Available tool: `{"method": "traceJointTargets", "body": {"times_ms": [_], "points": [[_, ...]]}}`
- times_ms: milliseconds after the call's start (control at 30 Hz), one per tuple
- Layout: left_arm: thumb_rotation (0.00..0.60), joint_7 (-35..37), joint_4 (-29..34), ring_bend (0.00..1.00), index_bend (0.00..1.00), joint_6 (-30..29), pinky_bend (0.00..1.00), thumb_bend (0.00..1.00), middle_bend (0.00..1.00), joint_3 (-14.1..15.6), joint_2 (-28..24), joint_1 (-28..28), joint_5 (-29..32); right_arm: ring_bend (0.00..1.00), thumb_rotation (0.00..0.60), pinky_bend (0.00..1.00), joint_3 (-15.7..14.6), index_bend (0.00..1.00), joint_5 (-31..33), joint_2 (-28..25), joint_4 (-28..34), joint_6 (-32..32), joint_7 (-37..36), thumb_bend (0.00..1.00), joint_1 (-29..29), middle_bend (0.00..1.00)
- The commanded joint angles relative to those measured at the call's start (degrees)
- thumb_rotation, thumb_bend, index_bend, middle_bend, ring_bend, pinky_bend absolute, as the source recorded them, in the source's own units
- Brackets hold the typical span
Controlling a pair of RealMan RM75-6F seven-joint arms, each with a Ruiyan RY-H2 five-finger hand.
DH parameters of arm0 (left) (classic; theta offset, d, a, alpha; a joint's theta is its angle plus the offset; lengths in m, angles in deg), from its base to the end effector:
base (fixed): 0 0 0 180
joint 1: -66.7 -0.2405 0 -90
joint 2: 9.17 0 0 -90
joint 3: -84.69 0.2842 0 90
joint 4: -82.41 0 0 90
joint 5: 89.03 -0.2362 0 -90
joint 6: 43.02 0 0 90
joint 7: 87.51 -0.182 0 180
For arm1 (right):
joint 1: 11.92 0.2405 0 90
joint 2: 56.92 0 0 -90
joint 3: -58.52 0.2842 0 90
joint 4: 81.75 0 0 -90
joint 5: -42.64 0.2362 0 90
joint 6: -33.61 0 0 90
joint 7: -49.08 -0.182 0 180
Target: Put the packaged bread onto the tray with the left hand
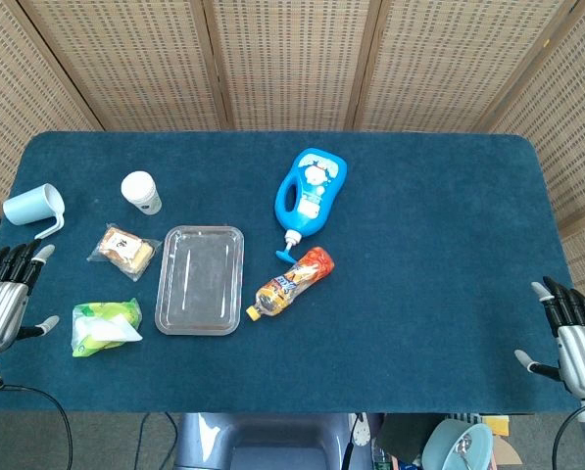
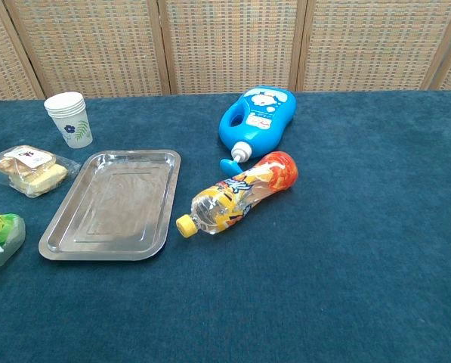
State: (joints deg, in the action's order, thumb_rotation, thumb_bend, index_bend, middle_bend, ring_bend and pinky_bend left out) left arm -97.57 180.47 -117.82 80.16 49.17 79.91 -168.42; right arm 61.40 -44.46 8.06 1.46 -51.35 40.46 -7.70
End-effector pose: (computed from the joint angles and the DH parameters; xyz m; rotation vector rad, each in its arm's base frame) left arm -0.3231 0.2758 0.1548 -1.5191 -0.8321 -0.7482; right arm -0.3790 -0.2219 0.1598 1.3782 -0.9069 0.9122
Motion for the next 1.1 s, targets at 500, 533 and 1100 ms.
{"method": "traceJointTargets", "body": {"times_ms": [500, 533, 1100], "points": [[0.6, 14.87, -2.15, 0.0, 0.0, 25.96, 0.0, 0.23, 0.0, -3.62, -6.33, 12.17, 11.36, 0.0, 0.6, 0.0, 1.38, 0.0, 3.07, 1.0, -4.42, 3.88, -4.01, 0.18, 1.5, 0.0], [0.6, 14.87, -2.5, 0.0, 0.0, 26.59, 0.0, 0.23, 0.0, -3.69, -6.3, 12.6, 11.75, 0.0, 0.6, 0.0, 1.41, 0.0, 3.17, 1.1, -4.58, 4.06, -4.11, 0.18, 1.57, 0.0], [0.6, 11.02, -15.54, 0.0, 0.0, 38.45, 0.0, 0.24, 0.0, -3.12, 2.75, 22.76, 15.47, 0.0, 0.6, 0.0, 2.0, 0.0, 4.76, 3.04, -7.11, 4.78, -4.17, 0.18, 1.66, 0.0]]}}
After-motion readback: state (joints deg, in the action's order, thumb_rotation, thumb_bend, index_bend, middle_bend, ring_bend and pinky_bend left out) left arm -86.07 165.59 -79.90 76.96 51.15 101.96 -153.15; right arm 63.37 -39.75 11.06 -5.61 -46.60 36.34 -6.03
